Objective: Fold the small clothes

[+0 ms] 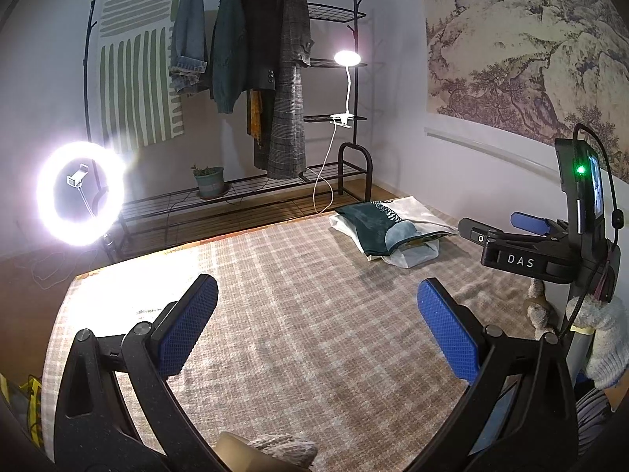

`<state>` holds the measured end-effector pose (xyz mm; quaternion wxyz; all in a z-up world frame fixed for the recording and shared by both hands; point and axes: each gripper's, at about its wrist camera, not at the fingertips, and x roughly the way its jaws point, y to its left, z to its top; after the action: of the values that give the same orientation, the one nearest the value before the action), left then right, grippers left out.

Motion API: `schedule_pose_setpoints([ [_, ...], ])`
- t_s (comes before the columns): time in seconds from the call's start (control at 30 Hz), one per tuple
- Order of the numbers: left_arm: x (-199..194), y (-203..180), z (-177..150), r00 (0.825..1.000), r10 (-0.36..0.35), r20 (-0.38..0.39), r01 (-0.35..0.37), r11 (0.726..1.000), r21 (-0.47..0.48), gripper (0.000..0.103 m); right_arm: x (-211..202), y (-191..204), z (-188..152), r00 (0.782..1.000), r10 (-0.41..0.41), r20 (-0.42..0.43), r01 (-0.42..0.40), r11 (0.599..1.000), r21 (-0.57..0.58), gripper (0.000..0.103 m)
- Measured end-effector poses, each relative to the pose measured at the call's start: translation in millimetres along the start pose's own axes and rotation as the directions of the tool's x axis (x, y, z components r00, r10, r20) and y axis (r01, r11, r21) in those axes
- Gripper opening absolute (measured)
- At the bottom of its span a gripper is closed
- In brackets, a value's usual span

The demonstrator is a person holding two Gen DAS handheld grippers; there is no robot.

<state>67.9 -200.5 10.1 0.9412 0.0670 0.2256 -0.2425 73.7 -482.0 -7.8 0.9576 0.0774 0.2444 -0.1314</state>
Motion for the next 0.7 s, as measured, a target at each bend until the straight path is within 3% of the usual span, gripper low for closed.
schedule_pose_setpoints([
  [0.7, 0.1, -1.5, -0.1, 1.0, 0.002, 0.0, -0.002, 1.0, -0.006, 0.103, 2.8, -1.1, -2.4, 1.0, 0.011, -0.01, -0.011, 1.0, 0.001, 0.103],
])
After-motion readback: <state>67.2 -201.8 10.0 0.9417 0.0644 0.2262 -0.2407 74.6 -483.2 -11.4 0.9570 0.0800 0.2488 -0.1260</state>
